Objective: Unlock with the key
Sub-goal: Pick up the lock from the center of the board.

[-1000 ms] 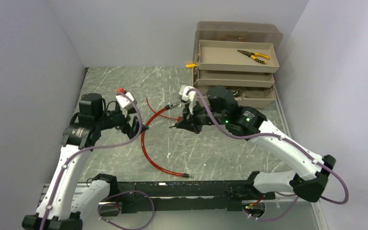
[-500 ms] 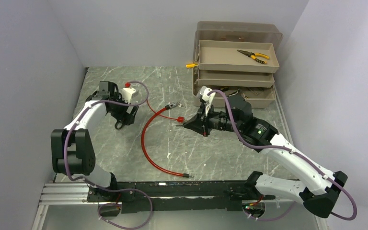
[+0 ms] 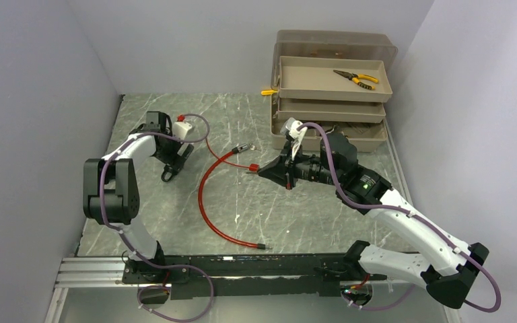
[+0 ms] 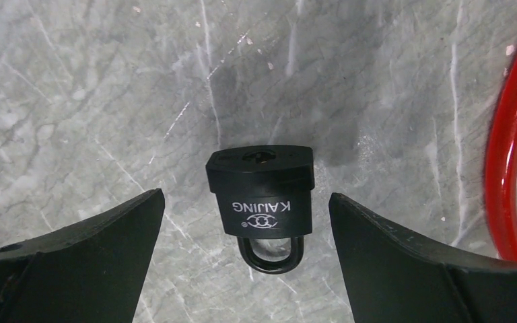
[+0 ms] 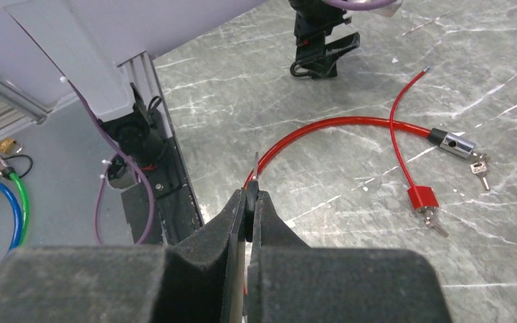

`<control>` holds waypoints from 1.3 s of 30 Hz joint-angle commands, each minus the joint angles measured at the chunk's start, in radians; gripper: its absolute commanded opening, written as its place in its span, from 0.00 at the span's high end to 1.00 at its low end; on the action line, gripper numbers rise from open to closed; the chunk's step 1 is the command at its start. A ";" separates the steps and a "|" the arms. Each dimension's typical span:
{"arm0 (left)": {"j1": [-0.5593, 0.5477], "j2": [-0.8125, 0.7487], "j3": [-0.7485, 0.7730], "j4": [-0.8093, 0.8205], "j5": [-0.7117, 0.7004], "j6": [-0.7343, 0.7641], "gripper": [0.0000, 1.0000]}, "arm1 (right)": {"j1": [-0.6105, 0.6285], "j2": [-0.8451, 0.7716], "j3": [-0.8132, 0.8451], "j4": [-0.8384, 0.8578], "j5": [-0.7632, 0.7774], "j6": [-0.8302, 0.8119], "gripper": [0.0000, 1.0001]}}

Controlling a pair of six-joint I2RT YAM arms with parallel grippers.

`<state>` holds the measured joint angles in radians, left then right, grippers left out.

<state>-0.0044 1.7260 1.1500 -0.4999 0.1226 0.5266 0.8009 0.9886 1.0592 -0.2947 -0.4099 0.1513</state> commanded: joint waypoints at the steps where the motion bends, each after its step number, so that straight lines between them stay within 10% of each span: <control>1: 0.000 0.021 0.013 -0.025 0.032 0.020 0.01 | -0.007 0.003 0.007 0.071 -0.027 0.023 1.00; 19: -0.002 0.071 -0.032 -0.022 0.107 0.086 0.49 | -0.008 0.011 0.015 0.088 -0.033 0.034 1.00; 39: -0.082 -0.481 -0.209 -0.410 0.480 0.544 1.00 | -0.028 0.022 0.009 0.067 -0.032 0.031 1.00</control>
<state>-0.0788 1.4433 0.8902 -0.7383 0.4564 0.8703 0.7837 1.0176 1.0569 -0.2600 -0.4290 0.1829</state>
